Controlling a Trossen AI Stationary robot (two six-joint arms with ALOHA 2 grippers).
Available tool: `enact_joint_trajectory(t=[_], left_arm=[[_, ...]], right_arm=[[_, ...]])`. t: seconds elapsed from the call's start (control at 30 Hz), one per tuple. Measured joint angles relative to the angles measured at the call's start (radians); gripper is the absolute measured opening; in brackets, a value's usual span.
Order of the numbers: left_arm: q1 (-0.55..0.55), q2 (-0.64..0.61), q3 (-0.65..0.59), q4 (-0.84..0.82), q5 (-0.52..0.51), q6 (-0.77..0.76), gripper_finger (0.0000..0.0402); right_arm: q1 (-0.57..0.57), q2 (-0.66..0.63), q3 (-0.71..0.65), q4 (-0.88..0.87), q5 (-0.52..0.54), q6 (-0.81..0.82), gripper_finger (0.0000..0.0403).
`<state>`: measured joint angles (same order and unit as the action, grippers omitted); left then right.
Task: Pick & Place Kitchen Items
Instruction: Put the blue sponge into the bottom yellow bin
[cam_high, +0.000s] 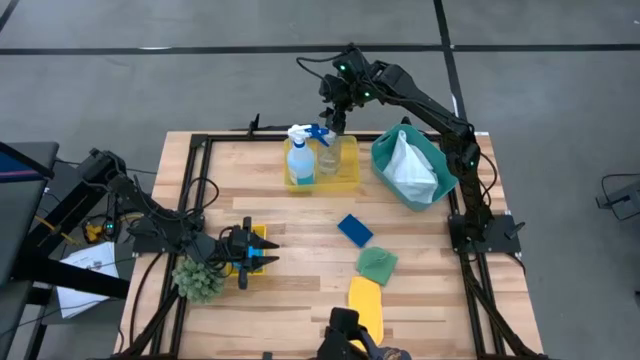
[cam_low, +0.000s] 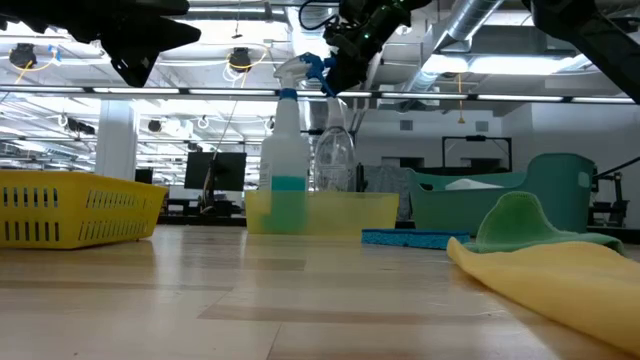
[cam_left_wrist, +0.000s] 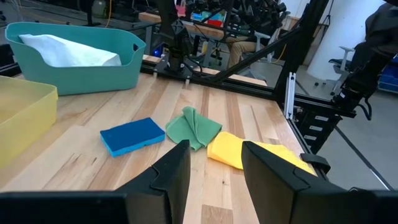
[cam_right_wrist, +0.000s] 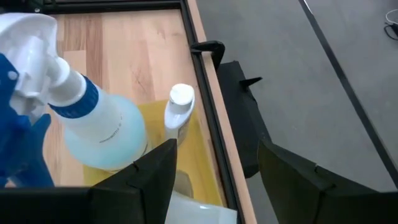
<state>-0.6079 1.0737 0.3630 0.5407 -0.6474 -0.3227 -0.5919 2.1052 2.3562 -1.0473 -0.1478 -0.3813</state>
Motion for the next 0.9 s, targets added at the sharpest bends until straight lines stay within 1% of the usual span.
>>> enact_joint_trajectory(t=[0.2, 0.23, 0.3, 0.43, 0.6, 0.73, 0.9], left_arm=[[0.000, 0.000, 0.000, -0.001, 0.000, 0.000, 0.0140], [0.000, 0.000, 0.000, -0.001, 0.000, 0.000, 0.0140], [0.000, 0.000, 0.000, -0.001, 0.000, 0.000, 0.0140], [0.000, 0.000, 0.000, -0.001, 0.000, 0.000, 0.0140], [0.000, 0.000, 0.000, -0.002, 0.000, -0.003, 0.0140], [0.000, 0.000, 0.000, -0.002, -0.001, -0.003, 0.0140], [0.000, 0.000, 0.000, 0.000, -0.001, -0.001, 0.0140]], right_arm=[[0.000, 0.000, 0.000, 0.016, 0.002, 0.014, 0.0214], [0.001, 0.000, 0.000, 0.018, 0.015, 0.018, 0.0214], [0.001, 0.000, 0.000, 0.018, 0.058, 0.031, 0.0214], [-0.007, -0.015, -0.001, 0.000, 0.178, 0.068, 0.0214], [-0.036, -0.073, -0.001, -0.044, 0.273, 0.154, 0.0214], [-0.070, -0.135, -0.001, -0.138, 0.277, 0.232, 0.0214], [-0.090, -0.195, -0.004, -0.298, 0.278, 0.308, 0.0214]])
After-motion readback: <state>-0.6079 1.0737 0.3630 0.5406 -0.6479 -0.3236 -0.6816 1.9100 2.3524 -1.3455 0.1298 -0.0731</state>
